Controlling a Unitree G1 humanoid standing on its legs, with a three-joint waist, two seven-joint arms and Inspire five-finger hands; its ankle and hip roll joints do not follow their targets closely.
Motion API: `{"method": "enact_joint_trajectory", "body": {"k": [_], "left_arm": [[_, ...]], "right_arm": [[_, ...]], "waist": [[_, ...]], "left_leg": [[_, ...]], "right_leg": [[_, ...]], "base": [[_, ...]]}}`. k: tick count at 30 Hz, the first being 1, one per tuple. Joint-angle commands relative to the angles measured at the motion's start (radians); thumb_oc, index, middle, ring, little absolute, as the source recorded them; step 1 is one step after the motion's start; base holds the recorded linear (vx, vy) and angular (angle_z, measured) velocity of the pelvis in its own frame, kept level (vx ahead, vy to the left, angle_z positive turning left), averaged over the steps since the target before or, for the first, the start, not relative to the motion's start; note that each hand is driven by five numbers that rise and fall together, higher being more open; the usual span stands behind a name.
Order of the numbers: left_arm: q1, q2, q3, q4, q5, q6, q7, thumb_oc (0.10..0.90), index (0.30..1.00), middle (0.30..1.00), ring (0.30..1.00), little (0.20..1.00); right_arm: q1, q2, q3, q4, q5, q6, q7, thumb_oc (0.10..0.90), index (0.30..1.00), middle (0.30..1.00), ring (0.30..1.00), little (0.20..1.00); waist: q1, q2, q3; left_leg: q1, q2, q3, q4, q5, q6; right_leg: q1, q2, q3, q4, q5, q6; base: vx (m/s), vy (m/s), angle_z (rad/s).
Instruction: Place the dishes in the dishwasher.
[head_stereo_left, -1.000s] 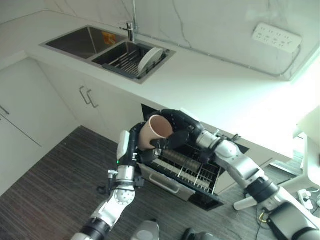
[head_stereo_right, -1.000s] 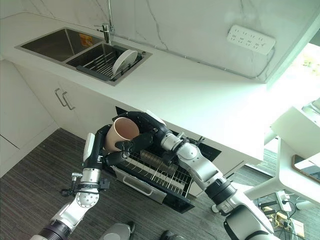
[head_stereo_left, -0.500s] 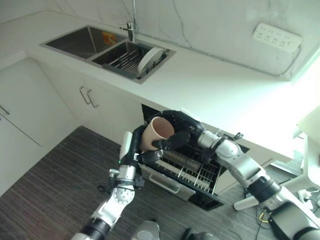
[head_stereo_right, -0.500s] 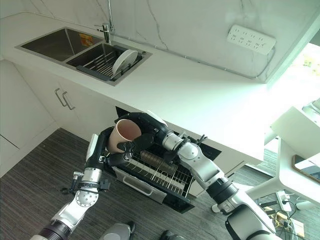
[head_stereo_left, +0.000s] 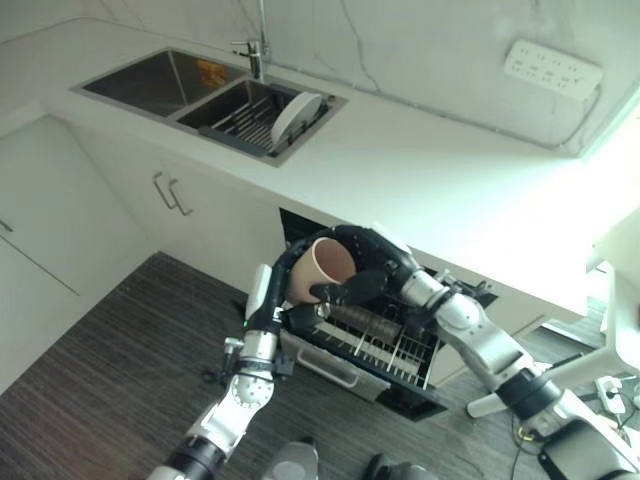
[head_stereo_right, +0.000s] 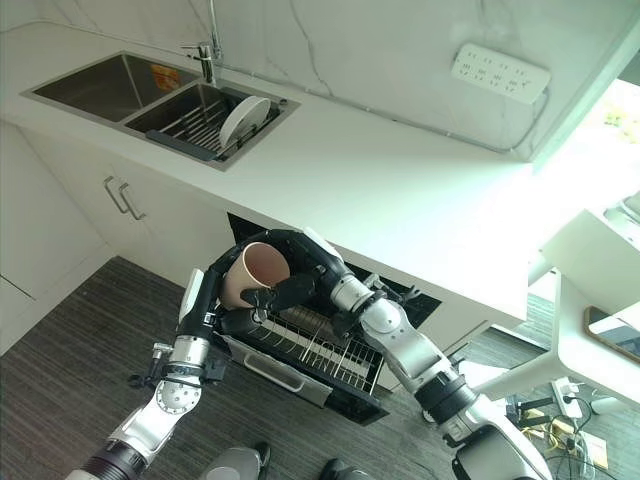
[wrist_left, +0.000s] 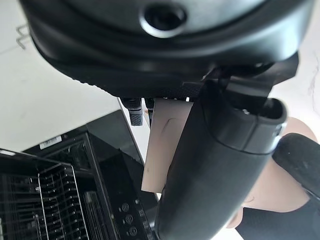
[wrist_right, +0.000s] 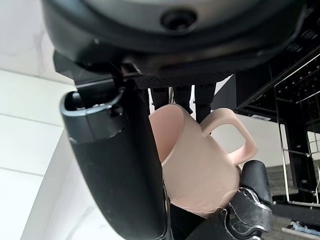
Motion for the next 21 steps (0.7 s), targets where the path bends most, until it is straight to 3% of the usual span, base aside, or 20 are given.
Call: {"method": "enact_joint_trajectory", "body": {"k": [1,13,21], "left_arm": [[-0.049,0.003,0.006,-0.128,0.010,-0.044,0.094,0.800,0.900,0.900,0.900,0.900],[-0.022,0.010,0.040,-0.086,0.066,-0.019,0.157,0.800,0.900,0.900,0.900,0.900],[0.007,0.033,0.080,-0.104,0.124,-0.026,0.193,0.800,0.900,0.900,0.900,0.900]], "right_arm": [[-0.071,-0.020,-0.194,-0.117,0.035,-0.157,-0.114,0.400,0.300,0.300,0.300,0.300],[0.030,-0.079,-0.275,-0.143,0.002,-0.146,-0.157,0.400,0.300,0.300,0.300,0.300],[0.096,-0.106,-0.335,-0.118,0.016,-0.173,-0.179,0.400,0.300,0.300,0.300,0.300]], "waist": [[-0.001,-0.006,-0.054],[-0.041,0.003,-0.061],[-0.053,0.009,-0.059]], "left_leg": [[0.011,0.052,0.098,0.052,-0.099,-0.019],[0.011,0.065,0.124,0.052,-0.101,-0.025],[0.010,0.070,0.125,0.052,-0.100,-0.029]], "right_leg": [[0.062,-0.042,0.091,-0.044,-0.032,0.110],[0.050,-0.037,0.110,-0.044,-0.032,0.113],[0.047,-0.032,0.117,-0.044,-0.035,0.112]], "base": [[0.00,0.007,-0.05],[0.00,0.002,-0.05],[0.00,-0.012,-0.05]]}}
